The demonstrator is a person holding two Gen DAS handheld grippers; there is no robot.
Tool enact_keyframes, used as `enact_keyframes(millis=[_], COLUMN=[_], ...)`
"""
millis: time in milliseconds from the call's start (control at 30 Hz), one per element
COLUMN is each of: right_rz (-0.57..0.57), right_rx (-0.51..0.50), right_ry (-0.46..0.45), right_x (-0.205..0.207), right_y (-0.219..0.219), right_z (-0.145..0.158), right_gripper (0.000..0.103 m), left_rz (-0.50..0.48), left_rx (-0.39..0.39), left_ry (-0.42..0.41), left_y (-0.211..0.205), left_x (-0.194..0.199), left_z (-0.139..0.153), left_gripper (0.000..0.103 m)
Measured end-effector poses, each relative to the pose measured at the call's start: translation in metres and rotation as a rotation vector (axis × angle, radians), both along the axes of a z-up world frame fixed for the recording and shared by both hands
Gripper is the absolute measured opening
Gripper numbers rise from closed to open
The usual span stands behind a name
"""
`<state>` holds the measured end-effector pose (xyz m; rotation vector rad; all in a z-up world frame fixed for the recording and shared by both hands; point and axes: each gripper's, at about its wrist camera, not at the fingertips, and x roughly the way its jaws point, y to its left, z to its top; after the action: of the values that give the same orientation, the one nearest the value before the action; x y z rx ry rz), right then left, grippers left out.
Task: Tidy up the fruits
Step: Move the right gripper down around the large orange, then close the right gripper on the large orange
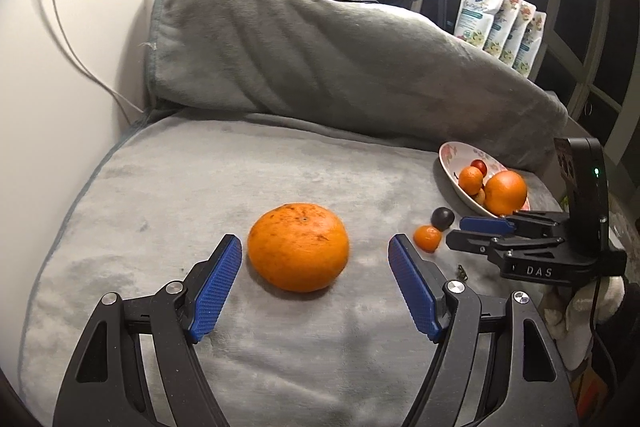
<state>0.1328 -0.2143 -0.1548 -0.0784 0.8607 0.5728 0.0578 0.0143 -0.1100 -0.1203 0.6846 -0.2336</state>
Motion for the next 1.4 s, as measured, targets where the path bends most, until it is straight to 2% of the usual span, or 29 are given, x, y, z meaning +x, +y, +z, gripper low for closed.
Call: enact_keyframes(millis=[300, 600, 933, 1200, 1267, 1333, 1400], right_rz=[0.027, 0.097, 0.169, 0.172, 0.166, 0.162, 0.166], right_rx=[0.015, 0.054, 0.125, 0.168, 0.189, 0.213, 0.228], right_ry=[-0.003, 0.022, 0.1, 0.148, 0.169, 0.192, 0.203], right_x=[0.0, 0.007, 0.021, 0.029, 0.033, 0.036, 0.038], right_y=[0.007, 0.036, 0.071, 0.083, 0.085, 0.087, 0.091], right_z=[0.003, 0.01, 0.011, 0.008, 0.008, 0.008, 0.008], right_gripper=[0.042, 0.042, 0.042, 0.042, 0.047, 0.066, 0.069], left_rz=[0.02, 0.021, 0.003, -0.018, -0.026, -0.033, -0.037], left_rx=[-0.015, -0.047, -0.076, -0.088, -0.091, -0.091, -0.089], left_ry=[0.029, 0.076, 0.099, 0.125, 0.131, 0.137, 0.143], left_y=[0.008, 0.017, 0.018, 0.017, 0.016, 0.015, 0.014], left_x=[0.003, 0.012, 0.02, 0.026, 0.028, 0.03, 0.032], left_z=[-0.01, -0.028, -0.036, -0.042, -0.043, -0.043, -0.044], left_gripper=[0.076, 0.076, 0.075, 0.07, 0.069, 0.069, 0.069])
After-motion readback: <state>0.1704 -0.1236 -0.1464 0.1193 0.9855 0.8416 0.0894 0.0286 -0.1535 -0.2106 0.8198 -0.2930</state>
